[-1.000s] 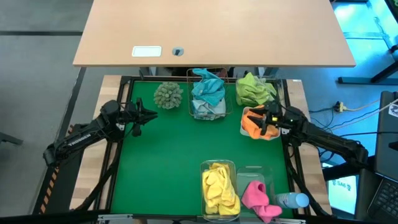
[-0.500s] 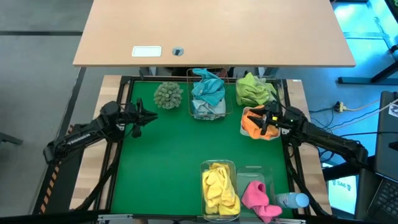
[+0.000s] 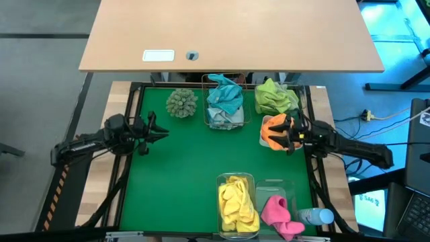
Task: Sort microfiber towel by color & place in baskets
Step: Return to Home Position
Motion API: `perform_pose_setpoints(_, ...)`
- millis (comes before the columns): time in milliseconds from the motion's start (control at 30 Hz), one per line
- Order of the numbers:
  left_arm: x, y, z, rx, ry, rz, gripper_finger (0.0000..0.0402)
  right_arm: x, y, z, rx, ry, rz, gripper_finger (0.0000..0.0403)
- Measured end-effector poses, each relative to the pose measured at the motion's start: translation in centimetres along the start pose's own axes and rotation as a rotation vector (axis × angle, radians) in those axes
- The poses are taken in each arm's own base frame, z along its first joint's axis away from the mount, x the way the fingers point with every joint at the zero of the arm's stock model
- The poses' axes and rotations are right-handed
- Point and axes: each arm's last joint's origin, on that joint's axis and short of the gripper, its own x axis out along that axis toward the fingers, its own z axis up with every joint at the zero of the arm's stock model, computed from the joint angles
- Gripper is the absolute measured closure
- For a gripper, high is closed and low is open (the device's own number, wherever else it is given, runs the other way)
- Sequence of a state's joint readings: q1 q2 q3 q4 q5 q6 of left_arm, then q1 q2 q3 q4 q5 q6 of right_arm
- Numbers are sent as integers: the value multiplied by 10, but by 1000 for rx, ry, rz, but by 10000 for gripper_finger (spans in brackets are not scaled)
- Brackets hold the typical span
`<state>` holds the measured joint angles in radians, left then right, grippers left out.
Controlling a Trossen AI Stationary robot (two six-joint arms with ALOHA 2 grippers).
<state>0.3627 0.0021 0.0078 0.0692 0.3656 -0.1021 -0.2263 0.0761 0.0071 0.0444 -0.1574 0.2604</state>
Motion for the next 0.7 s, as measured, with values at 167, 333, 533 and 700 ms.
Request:
perform_pose_setpoints(167, 2, -7, -1, -5, 4, -62, 337, -2, 8, 2, -8, -27, 79, 191)
perform_pose_setpoints(333, 2, -12, -1, -9, 7, -122, 337, -4, 14, 3, -11, -48, 136, 191)
perform_pose_setpoints(533, 3, -14, -1, -10, 7, -142, 337, -4, 16, 2, -10, -35, 165, 191)
perform_pose_setpoints(700, 3, -14, -1, -11, 9, -143, 337, -4, 16, 2, -10, -35, 166, 191)
